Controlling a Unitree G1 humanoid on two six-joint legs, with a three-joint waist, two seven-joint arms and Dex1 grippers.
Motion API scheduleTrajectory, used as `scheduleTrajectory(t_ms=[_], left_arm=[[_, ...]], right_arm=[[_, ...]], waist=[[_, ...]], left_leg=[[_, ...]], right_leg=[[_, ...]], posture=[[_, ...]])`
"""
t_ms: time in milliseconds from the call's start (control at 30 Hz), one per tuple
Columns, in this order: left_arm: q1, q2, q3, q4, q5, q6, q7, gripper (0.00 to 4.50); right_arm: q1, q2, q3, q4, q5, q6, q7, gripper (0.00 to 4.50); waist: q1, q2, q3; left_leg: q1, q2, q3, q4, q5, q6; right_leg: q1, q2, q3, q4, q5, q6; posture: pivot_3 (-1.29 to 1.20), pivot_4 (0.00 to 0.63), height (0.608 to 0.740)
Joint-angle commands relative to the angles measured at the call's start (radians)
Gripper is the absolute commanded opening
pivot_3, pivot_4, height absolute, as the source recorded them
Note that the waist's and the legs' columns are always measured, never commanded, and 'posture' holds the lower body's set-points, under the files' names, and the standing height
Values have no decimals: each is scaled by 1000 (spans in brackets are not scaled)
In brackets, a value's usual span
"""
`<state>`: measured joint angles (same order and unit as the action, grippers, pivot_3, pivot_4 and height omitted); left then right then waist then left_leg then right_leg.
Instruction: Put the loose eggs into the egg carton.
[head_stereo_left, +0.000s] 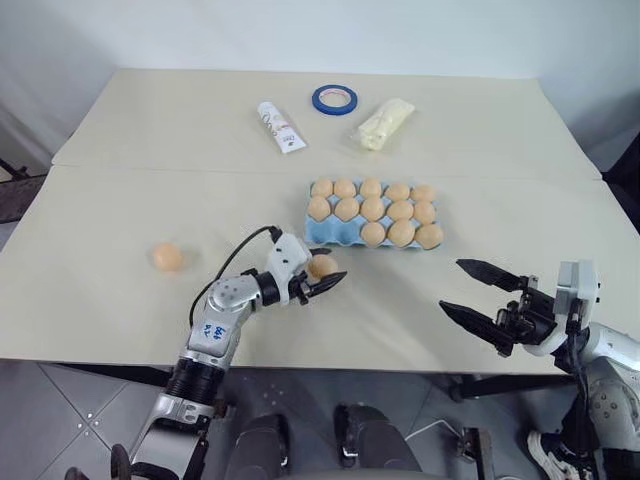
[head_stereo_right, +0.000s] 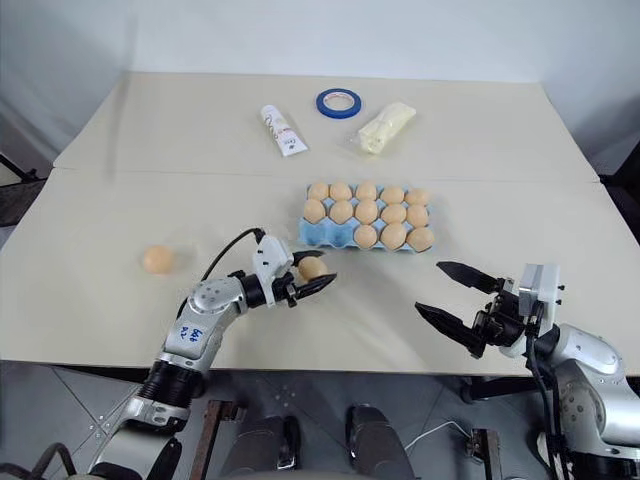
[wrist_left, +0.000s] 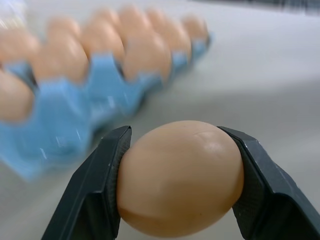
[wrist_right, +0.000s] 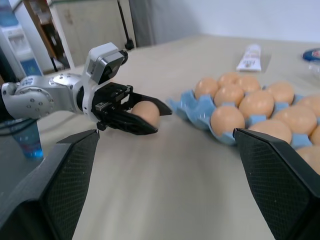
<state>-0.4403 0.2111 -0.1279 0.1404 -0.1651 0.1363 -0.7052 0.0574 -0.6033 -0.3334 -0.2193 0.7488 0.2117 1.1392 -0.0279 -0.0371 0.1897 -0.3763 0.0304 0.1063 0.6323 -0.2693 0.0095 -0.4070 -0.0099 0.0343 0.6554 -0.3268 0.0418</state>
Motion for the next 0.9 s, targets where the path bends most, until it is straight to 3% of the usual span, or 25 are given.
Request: scheduleTrajectory(t_ms=[33,133,433,867,900], left_arm=[[-56,-30,50,-81,-90,52,17,2375],[-118,-60,94,-57,-120,77,68,2375],[-282,-120,86,238,-61,-14,107,2375],[-371,-147,91,439,-57,-113,56,2375],[-372,-147,90,441,-56,-112,54,2725]], right_arm=[[13,10,-21,-2,2,-41,16,4500],[13,27,-1,-5,-13,-52,0,4500],[15,39,16,2,-39,-68,-1,4500],[48,51,-4,-7,-50,-98,-33,4500],[52,52,-10,-5,-49,-103,-37,4500]], waist=[[0,0,0],[0,0,0],[0,0,0],[0,0,0],[0,0,0]], left_leg=[[0,0,0,0,0,0],[0,0,0,0,0,0],[0,-1,1,1,0,0],[0,0,1,1,0,0],[0,-1,1,1,0,0]], right_leg=[[0,0,0,0,0,0],[0,0,0,0,0,0],[0,1,1,0,1,1],[0,1,1,0,1,1],[0,1,1,0,1,1]], posture=[[0,150,740],[0,150,740],[0,150,740],[0,150,740],[0,150,740]])
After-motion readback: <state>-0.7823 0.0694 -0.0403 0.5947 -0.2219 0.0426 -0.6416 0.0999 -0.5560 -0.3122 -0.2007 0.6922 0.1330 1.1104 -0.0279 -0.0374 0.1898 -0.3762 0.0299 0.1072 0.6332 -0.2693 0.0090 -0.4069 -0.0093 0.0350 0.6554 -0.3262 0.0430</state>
